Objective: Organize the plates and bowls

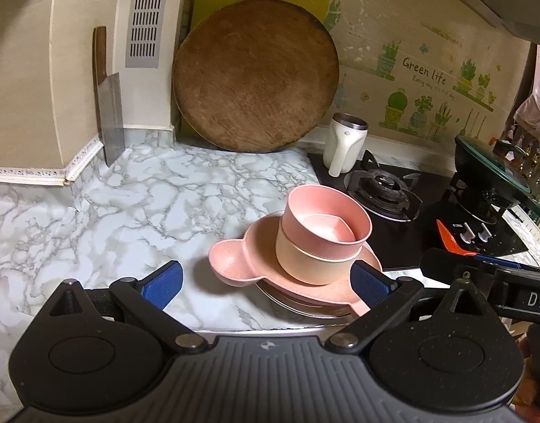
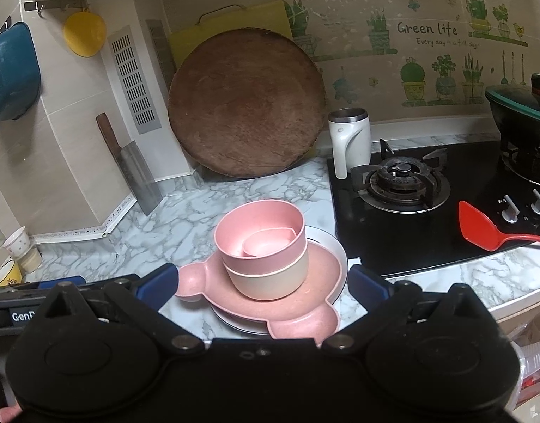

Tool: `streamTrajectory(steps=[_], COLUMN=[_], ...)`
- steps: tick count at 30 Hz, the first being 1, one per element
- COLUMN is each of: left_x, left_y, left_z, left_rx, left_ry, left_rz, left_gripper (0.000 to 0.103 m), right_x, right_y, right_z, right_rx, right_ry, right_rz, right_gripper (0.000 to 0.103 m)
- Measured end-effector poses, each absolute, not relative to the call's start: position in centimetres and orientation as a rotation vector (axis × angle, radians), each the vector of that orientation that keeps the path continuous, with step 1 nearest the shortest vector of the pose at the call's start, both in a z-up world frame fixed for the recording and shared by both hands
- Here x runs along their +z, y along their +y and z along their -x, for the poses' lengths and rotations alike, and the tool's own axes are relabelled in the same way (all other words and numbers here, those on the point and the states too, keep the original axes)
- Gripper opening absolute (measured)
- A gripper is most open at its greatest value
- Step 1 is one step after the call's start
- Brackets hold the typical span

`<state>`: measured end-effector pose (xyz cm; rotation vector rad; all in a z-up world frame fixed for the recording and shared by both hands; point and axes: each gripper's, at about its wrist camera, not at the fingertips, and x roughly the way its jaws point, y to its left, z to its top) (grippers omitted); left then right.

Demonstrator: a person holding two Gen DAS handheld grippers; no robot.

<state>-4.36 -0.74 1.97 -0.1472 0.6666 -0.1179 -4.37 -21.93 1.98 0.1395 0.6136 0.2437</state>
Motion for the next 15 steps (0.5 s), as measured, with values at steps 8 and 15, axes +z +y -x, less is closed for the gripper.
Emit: streamTrajectory(steps=[8,15], left_x=[1.5,1.3], left_y=[-0.7,-0.3], left_z=[4.0,3.6], left_rx=[-0.137,-0.129], left_ry=[0.685,0.686], left_rz=[0.158,0.162], left_gripper=[0.102,0.102], right_x=[2.0,1.8], right_y=[-21.8,-21.5], right_z=[4.0,3.3], right_rx=[0.241,0.252], right_ry=[0.615,0.625], right_rz=[-0.132,-0.124], right_gripper=[0.103,0.103])
